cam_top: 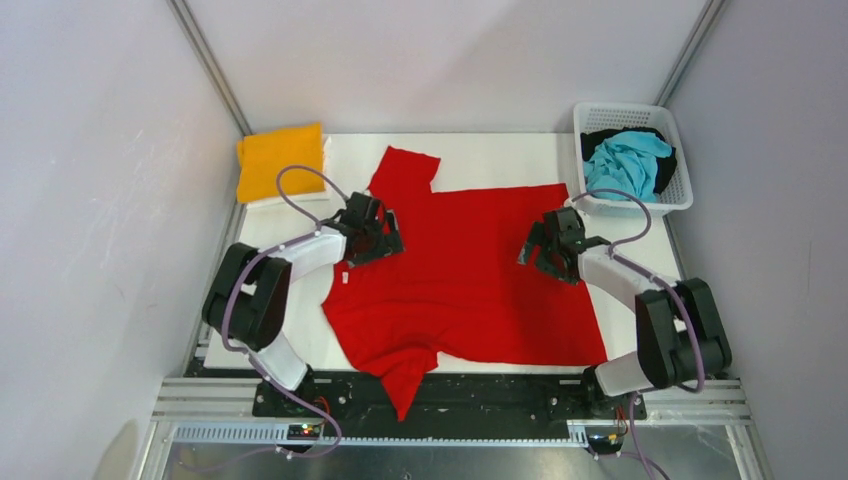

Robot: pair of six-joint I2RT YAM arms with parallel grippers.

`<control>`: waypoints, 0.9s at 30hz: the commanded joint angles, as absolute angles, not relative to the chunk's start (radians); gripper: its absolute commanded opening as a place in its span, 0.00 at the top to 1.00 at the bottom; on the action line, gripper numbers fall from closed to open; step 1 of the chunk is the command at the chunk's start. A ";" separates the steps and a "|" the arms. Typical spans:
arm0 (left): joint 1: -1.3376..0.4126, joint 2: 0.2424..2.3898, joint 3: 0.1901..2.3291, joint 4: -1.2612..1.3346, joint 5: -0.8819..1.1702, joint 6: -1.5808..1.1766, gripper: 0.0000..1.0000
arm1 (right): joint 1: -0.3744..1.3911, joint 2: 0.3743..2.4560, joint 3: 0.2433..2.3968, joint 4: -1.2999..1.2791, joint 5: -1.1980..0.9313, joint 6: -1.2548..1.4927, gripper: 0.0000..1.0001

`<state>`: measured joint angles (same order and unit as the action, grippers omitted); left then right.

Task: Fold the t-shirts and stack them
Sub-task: Flatten out the tshirt

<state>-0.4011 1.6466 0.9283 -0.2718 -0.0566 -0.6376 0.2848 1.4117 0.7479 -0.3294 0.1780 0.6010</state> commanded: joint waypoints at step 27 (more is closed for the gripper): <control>-0.236 2.219 1.796 -0.520 -0.009 -0.499 0.00 | 0.146 1.838 1.238 -0.355 0.095 0.474 0.02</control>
<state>-0.2489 2.2200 1.7287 -0.4740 -0.0341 -0.5430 0.1501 1.8576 1.1915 -0.3256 0.0807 0.5125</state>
